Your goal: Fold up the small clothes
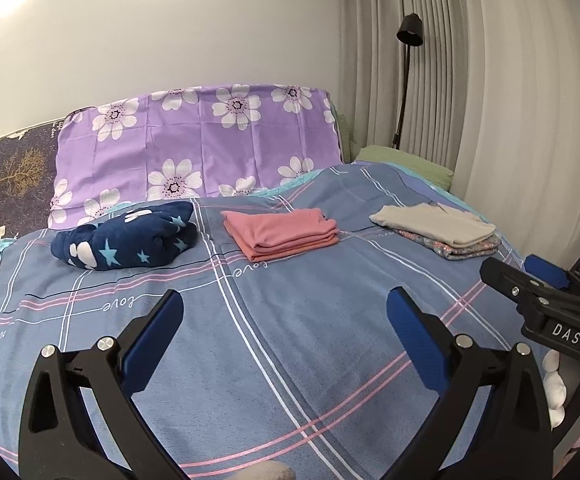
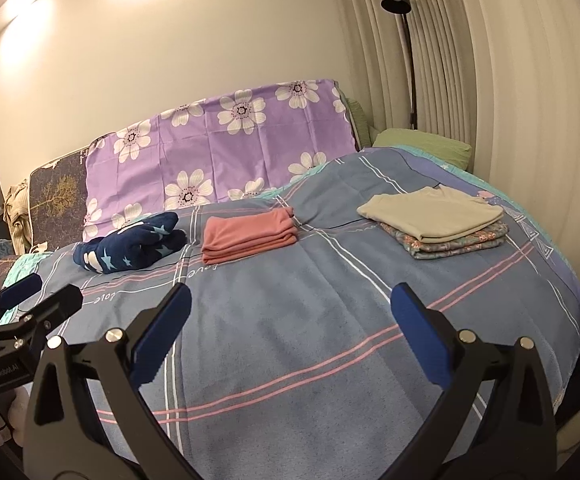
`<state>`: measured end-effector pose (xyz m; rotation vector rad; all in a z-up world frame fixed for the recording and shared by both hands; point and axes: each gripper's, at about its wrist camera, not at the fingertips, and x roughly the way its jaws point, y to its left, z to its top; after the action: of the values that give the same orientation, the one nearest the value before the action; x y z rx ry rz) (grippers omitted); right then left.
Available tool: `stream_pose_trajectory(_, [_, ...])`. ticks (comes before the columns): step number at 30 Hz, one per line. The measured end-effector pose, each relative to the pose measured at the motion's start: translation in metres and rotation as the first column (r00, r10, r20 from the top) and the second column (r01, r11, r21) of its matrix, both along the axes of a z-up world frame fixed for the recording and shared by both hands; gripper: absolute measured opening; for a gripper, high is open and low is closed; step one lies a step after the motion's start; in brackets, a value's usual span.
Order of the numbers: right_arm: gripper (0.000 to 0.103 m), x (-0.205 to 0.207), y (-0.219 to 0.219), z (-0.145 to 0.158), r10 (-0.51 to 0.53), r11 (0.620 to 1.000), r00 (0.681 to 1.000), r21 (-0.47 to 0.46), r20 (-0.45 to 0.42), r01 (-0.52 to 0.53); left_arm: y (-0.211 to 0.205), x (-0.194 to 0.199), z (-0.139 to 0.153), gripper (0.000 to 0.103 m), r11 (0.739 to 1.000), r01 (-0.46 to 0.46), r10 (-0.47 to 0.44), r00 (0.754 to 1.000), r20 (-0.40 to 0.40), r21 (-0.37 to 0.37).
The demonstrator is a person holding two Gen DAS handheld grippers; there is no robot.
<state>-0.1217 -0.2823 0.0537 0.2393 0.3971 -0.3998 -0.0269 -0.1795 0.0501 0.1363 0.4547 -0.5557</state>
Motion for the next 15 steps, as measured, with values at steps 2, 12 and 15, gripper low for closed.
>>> stream_pose_trajectory(2, [0.101,0.001,0.001,0.0,0.004,1.0,1.0,-0.005,-0.002,-0.004,-0.002,0.001,-0.002,0.102,1.0,0.005,-0.004,1.0,-0.003,0.009])
stream_pose_trajectory(12, [0.101,0.01,0.001,-0.004,0.008,1.0,1.0,-0.006,-0.028,-0.009,-0.005,0.005,-0.009,0.102,1.0,0.015,-0.015,0.999,-0.029,0.023])
stream_pose_trajectory(15, [0.101,0.012,0.003,-0.004,0.012,1.0,0.999,-0.011,-0.033,-0.012,-0.005,0.007,-0.009,0.102,1.0,0.017,-0.016,0.999,-0.033,0.024])
